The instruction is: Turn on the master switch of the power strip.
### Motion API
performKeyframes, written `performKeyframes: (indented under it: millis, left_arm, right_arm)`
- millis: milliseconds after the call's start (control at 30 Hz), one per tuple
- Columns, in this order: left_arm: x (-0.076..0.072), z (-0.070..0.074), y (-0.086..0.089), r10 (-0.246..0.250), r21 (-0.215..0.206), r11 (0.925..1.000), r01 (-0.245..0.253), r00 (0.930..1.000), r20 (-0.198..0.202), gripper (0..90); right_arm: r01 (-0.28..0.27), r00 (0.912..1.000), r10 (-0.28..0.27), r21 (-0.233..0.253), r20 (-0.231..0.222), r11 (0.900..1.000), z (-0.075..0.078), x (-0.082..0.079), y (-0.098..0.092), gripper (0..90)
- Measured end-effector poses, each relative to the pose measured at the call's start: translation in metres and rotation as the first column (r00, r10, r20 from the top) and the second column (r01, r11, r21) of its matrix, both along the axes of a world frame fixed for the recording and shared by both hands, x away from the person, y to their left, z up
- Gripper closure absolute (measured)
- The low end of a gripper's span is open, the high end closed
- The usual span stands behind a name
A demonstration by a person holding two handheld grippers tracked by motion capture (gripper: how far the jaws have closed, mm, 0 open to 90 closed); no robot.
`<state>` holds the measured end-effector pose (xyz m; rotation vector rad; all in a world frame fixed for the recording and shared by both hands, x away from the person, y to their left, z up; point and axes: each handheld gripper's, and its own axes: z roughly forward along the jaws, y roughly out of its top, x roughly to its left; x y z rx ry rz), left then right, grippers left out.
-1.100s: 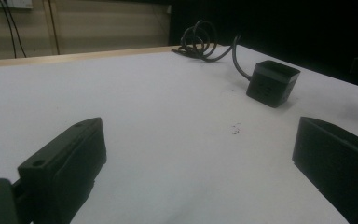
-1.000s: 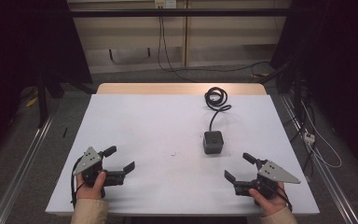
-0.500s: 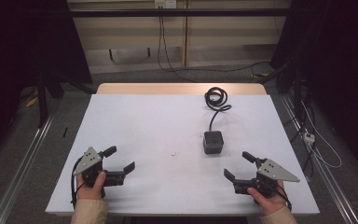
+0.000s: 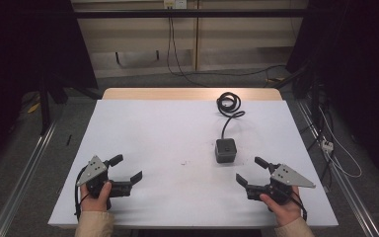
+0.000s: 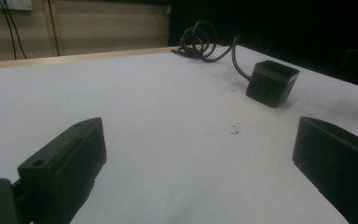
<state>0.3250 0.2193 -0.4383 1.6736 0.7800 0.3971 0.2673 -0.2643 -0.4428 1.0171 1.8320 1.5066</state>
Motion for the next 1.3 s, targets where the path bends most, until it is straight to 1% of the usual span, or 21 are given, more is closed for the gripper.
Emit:
performKeyframes:
  millis: [167,333,467,500,600,667,800,900,1067,1100,1200,1233,1300]
  left_arm:
    - [-0.001,0.0,0.001,-0.003,0.004,1.0,0.003,1.0,0.0,2.4]
    - [-0.002,0.0,0.002,0.0,0.004,1.0,0.0,1.0,0.001,2.4]
    - [-0.002,0.0,0.002,-0.001,0.001,1.0,0.001,1.0,0.003,2.4]
    - [-0.002,0.0,0.001,-0.002,0.0,1.0,0.002,1.0,0.001,2.4]
    - [-0.002,0.0,0.0,-0.004,0.0,1.0,0.004,1.0,0.002,2.4]
    - [-0.002,0.0,0.0,-0.006,-0.001,1.0,0.006,1.0,0.002,2.4]
    - [-0.001,0.0,0.0,-0.006,-0.002,1.0,0.006,1.0,0.003,2.4]
    - [-0.001,0.0,0.0,-0.008,0.001,1.0,0.008,1.0,0.002,2.4]
    - [-0.001,0.0,-0.001,-0.008,0.004,1.0,0.008,1.0,0.0,2.4]
    - [-0.001,0.0,-0.001,-0.009,0.003,1.0,0.009,1.0,-0.001,2.4]
    - [-0.002,0.0,-0.001,-0.01,0.005,0.9999,0.01,1.0,0.0,2.4]
    - [-0.002,0.0,-0.001,-0.01,0.005,0.9999,0.01,0.9999,-0.001,2.4]
    - [-0.002,0.0,-0.002,-0.008,0.004,1.0,0.008,1.0,-0.001,2.4]
  right_arm:
    - [0.005,0.9999,-0.004,0.007,-0.011,1.0,0.003,0.005,0.002,15.6]
    - [0.013,0.9997,-0.013,-0.002,-0.02,1.0,0.005,0.01,0.003,18.7]
    - [0.015,0.9993,-0.015,0.001,-0.033,1.0,0.005,0.013,0.004,21.6]
    - [0.017,0.9992,-0.017,-0.008,-0.037,1.0,0.005,0.015,0.004,23.4]
    - [0.023,0.9988,-0.024,-0.003,-0.042,1.0,0.006,0.016,0.004,25.1]
    - [0.024,0.9988,-0.024,-0.013,-0.042,1.0,0.008,0.018,0.003,26.5]
    - [0.03,0.9985,-0.031,-0.014,-0.046,0.999,0.008,0.019,0.001,28.3]
    - [0.035,0.998,-0.036,-0.023,-0.051,0.999,0.009,0.021,0.0,30.7]
    - [0.032,0.9977,-0.033,-0.025,-0.059,0.999,0.01,0.024,-0.003,38.4]
    - [0.032,0.9977,-0.033,-0.025,-0.059,0.999,0.01,0.024,-0.003,38.4]
    - [0.03,0.9973,-0.031,-0.028,-0.066,0.999,0.01,0.025,-0.004,42.5]
    - [0.029,0.997,-0.03,-0.022,-0.071,0.999,0.011,0.025,-0.004,44.6]
    - [0.03,0.997,-0.032,-0.022,-0.071,0.999,0.011,0.026,-0.004,45.8]
